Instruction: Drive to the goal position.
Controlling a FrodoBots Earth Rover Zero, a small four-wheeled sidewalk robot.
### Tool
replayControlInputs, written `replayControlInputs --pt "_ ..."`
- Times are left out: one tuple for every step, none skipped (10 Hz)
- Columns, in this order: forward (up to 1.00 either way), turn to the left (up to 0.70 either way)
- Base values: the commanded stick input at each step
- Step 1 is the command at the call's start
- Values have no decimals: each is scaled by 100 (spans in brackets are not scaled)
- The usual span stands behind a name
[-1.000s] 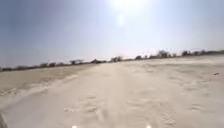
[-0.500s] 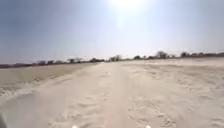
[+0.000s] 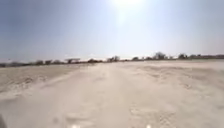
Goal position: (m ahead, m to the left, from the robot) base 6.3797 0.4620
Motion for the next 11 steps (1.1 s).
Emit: replayControlInputs --pt "70 0" --pt "70 0" --pt "70 0" --pt "70 0" --pt "70 0" --pt "70 0" --pt "70 0" --pt "70 0" --pt "70 0" --pt "70 0" --pt "70 0"
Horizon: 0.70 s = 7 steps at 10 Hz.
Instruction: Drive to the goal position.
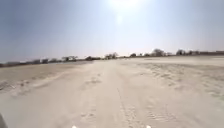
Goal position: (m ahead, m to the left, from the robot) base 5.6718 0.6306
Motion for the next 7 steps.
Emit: replayControlInputs --pt "70 0" --pt "70 0" --pt "70 0" --pt "70 0" --pt "70 0" --pt "70 0" --pt "70 0"
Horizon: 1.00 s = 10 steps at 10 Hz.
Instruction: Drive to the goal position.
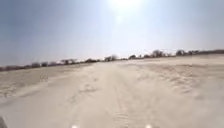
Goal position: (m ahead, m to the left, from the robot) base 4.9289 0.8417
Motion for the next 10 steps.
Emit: replayControlInputs --pt "70 0" --pt "70 0" --pt "70 0" --pt "70 0" --pt "70 0" --pt "70 0" --pt "70 0" --pt "70 0" --pt "70 0" --pt "70 0"
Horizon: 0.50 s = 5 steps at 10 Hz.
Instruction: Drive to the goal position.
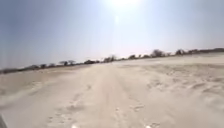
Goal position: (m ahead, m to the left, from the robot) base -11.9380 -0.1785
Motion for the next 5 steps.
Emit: replayControlInputs --pt "70 0" --pt "70 0" --pt "70 0" --pt "70 0" --pt "70 0"
